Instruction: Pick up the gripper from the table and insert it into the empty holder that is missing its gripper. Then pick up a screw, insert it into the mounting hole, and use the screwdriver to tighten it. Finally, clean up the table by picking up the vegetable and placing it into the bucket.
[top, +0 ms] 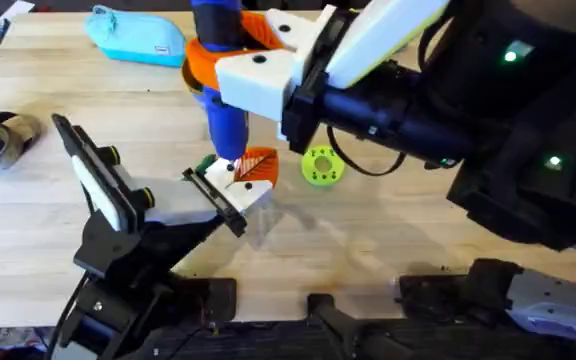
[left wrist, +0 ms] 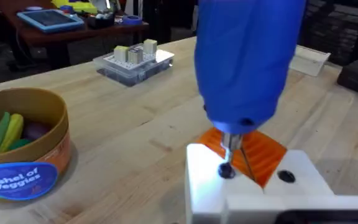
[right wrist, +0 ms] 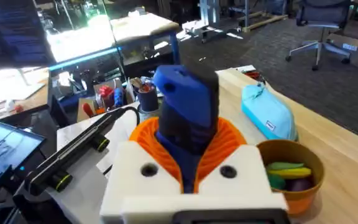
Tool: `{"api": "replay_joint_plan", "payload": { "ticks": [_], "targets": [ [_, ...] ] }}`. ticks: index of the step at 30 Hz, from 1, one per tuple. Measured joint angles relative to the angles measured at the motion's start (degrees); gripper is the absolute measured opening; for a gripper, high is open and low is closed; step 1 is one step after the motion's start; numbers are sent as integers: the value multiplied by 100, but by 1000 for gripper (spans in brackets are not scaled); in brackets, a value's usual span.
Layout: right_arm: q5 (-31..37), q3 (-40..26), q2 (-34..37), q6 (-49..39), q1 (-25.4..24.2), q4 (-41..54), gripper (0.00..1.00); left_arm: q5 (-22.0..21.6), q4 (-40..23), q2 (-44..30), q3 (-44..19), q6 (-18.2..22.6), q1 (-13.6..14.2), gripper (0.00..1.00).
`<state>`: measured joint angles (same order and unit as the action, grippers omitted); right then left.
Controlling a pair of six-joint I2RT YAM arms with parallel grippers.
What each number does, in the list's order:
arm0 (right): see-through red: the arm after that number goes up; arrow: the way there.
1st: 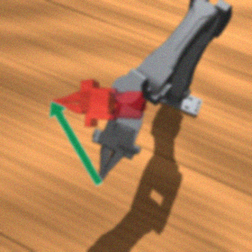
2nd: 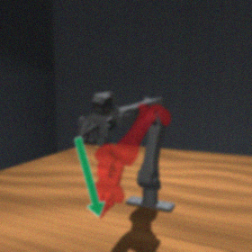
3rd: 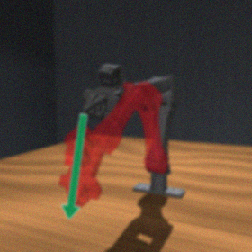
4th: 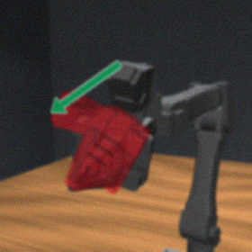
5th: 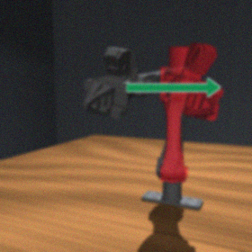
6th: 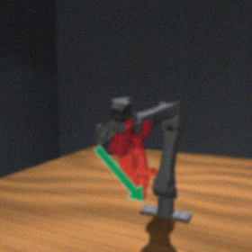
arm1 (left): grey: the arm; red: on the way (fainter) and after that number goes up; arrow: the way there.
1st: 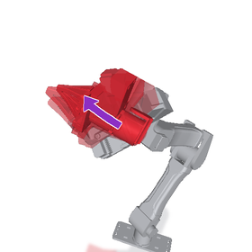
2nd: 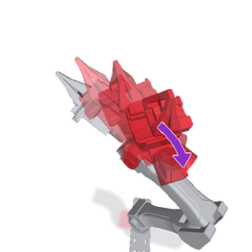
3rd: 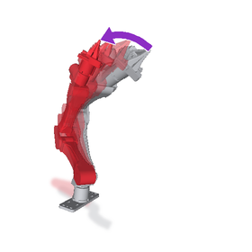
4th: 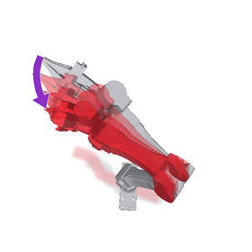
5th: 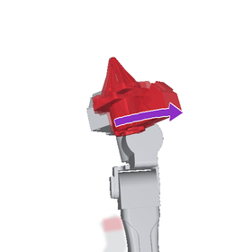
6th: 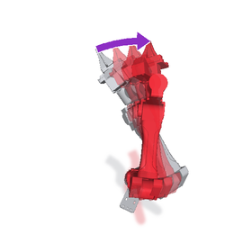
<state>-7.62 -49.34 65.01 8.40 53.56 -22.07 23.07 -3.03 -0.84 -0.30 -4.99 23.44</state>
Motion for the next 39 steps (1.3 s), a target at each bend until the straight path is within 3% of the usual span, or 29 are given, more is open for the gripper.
{"api": "replay_joint_plan", "payload": {
  "ticks": [39],
  "targets": [
    [-112,-13,125,13,-11,-56,49,-15,-3,0,-2,-41,0,17]
  ]
}}
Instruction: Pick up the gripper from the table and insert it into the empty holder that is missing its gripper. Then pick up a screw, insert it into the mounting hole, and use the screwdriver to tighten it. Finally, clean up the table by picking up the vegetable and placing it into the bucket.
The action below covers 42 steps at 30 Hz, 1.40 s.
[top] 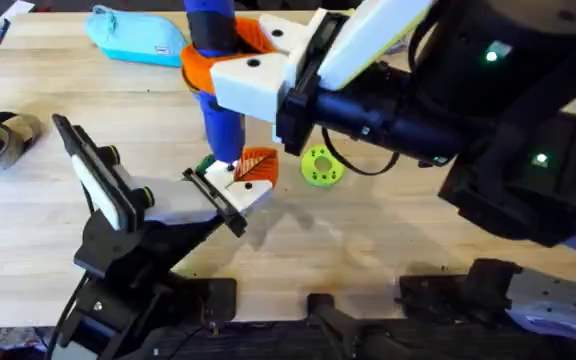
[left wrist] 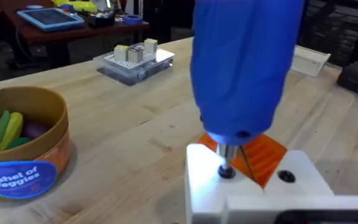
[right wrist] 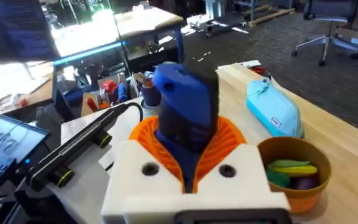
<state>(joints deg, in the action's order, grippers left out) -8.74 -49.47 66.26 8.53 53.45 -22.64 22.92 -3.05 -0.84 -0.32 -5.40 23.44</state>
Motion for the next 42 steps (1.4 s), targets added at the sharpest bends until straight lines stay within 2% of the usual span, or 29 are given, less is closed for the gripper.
{"api": "replay_joint_plan", "payload": {
  "ticks": [14,23,27,30,35,39,42],
  "targets": [
    [-76,0,-15,-17,-44,-128,48,0,2,7,0,-14,0,17],
    [-48,-35,-426,2,-676,-953,44,-2,1,5,0,-16,0,17],
    [70,-74,-359,-152,-1016,-447,43,-2,1,5,0,-16,0,17],
    [474,-90,-194,-723,-1407,377,43,-2,3,5,0,-16,0,17],
    [1507,-97,330,-2225,-2206,1597,42,-2,1,5,0,-16,0,17],
    [1909,-101,966,-3349,-2781,2152,40,-2,1,5,0,-16,0,17],
    [2054,-101,1517,-4139,-2995,2286,40,-2,1,5,0,-16,0,17]
  ]
}}
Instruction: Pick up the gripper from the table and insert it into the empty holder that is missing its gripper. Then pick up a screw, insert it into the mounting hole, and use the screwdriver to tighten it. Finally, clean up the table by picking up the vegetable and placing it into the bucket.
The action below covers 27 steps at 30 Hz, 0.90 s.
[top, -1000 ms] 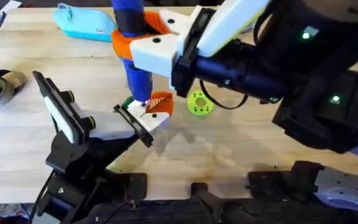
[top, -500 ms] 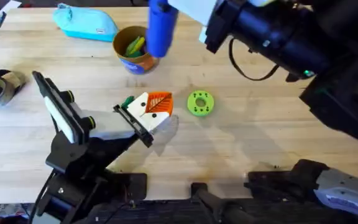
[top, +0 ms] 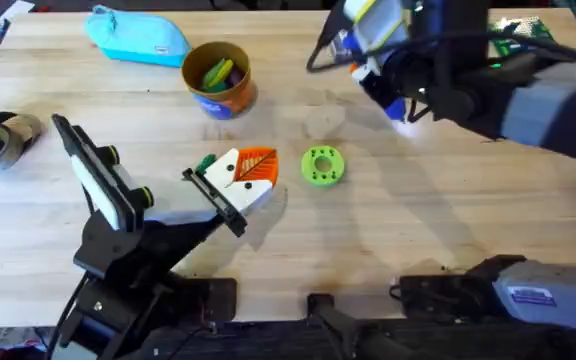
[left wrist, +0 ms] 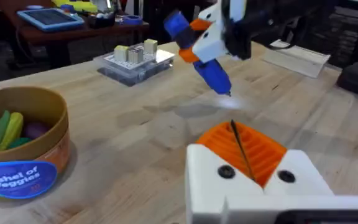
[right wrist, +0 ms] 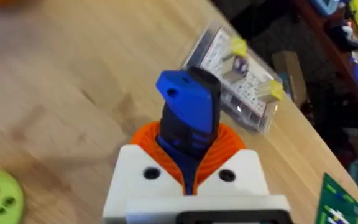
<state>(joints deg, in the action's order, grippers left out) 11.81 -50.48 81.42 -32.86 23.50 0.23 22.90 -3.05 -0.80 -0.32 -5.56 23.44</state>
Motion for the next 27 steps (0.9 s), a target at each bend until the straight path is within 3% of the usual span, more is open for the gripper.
{"api": "replay_joint_plan", "payload": {
  "ticks": [8,11,15,16,17,20,22,27],
  "targets": [
    [62,0,1120,-1594,35,-17,39,0,2,0,0,0,0,17],
    [74,-15,1251,-1831,161,142,119,0,0,0,0,0,0,17],
    [79,-22,1259,-1825,386,615,290,0,2,0,0,0,0,17],
    [77,-22,1261,-1778,432,713,376,0,0,0,0,0,0,17],
    [77,-22,1261,-1703,480,818,482,0,2,0,0,2,0,17],
    [119,-52,1216,-1434,547,966,931,0,0,0,0,0,0,17],
    [112,-85,1060,-1182,547,1141,989,0,0,0,0,2,0,17],
    [99,-117,453,-607,550,1764,995,0,0,0,0,0,0,17]
  ]
}}
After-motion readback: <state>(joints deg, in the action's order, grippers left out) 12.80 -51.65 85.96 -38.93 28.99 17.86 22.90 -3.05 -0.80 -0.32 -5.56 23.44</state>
